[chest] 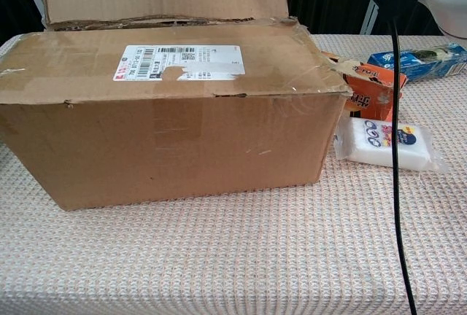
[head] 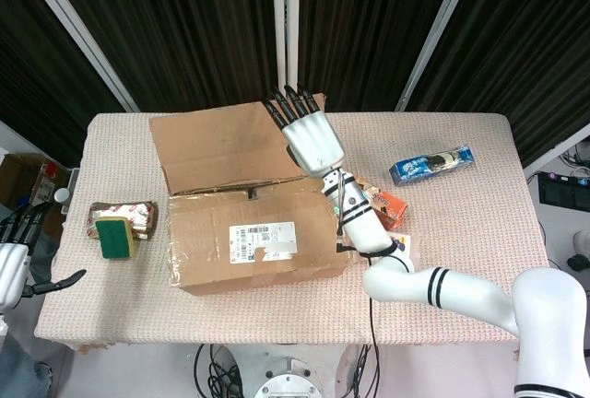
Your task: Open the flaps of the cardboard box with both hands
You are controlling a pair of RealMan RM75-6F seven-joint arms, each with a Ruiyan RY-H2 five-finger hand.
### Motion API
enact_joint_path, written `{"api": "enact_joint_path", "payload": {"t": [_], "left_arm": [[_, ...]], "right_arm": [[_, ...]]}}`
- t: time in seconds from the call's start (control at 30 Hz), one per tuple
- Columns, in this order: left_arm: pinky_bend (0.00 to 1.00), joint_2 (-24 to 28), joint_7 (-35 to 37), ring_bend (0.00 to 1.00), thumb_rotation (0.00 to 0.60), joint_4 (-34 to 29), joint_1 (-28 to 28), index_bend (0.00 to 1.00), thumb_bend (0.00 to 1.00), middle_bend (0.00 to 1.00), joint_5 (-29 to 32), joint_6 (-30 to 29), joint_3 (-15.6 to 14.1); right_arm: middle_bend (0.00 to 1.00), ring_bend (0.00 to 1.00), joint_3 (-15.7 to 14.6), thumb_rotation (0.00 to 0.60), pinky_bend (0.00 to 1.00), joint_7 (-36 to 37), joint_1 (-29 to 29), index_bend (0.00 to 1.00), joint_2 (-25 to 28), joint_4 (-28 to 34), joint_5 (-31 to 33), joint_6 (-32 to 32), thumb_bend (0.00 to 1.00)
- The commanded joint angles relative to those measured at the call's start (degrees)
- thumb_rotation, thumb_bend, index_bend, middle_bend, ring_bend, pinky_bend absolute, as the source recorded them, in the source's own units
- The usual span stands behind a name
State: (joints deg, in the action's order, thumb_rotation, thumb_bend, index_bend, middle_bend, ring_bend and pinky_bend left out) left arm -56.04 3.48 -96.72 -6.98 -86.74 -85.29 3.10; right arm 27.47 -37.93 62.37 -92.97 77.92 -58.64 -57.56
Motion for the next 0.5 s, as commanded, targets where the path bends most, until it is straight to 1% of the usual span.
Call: {"api": "enact_joint_path", "payload": {"t": [0.03,0.13,0.2,0.27,0.3,0.37,0.5], "left_arm": [[0.15,0.07,0.48,0.05,0.344,-0.03,-0.29,0.05,0.00,0.09,-0.07,0.27,0.17],[0.15,0.83,2.67,0.05,0.362,-1.04,-1.22,0.05,0.01,0.09,-0.21,1.50,0.55],[0.15,1.96,4.53,0.05,0.367,-2.13,-2.25,0.05,0.05,0.09,-0.63,2.33,1.17],[0.15,3.66,5.43,0.05,0.370,-3.55,-3.91,0.06,0.11,0.09,-1.49,3.27,2.25],[0.15,4.41,5.60,0.05,0.371,-4.31,-4.73,0.06,0.13,0.09,-1.90,3.73,2.79],[0.15,6.13,6.42,0.05,0.372,-6.33,-6.93,0.06,0.16,0.09,-2.48,5.30,4.18],[0.15,8.64,10.18,0.06,0.373,-9.91,-11.80,0.07,0.15,0.10,-1.58,11.07,6.47]], "right_arm": [[0.00,0.00,-0.26,0.600,0.00,3.34,-0.90,0.00,1.26,0.58,-0.81,-1.07,0.25],[0.00,0.00,-0.52,0.600,0.00,7.08,-2.94,0.00,3.86,3.36,-2.67,-2.71,0.25],[0.00,0.00,-0.94,0.600,0.00,8.59,-4.65,0.00,6.10,5.51,-4.47,-4.55,0.28],[0.00,0.00,-1.70,0.600,0.00,10.21,-7.30,0.00,9.25,8.53,-7.08,-7.42,0.33],[0.00,0.00,-2.16,0.600,0.00,11.13,-8.67,0.00,10.79,10.03,-8.37,-8.72,0.35],[0.00,0.00,-3.56,0.600,0.00,13.65,-12.40,0.00,14.66,13.60,-11.49,-11.97,0.38],[0.00,0.00,-6.67,0.600,0.00,18.22,-20.04,0.00,21.07,18.47,-17.31,-19.31,0.39]]}}
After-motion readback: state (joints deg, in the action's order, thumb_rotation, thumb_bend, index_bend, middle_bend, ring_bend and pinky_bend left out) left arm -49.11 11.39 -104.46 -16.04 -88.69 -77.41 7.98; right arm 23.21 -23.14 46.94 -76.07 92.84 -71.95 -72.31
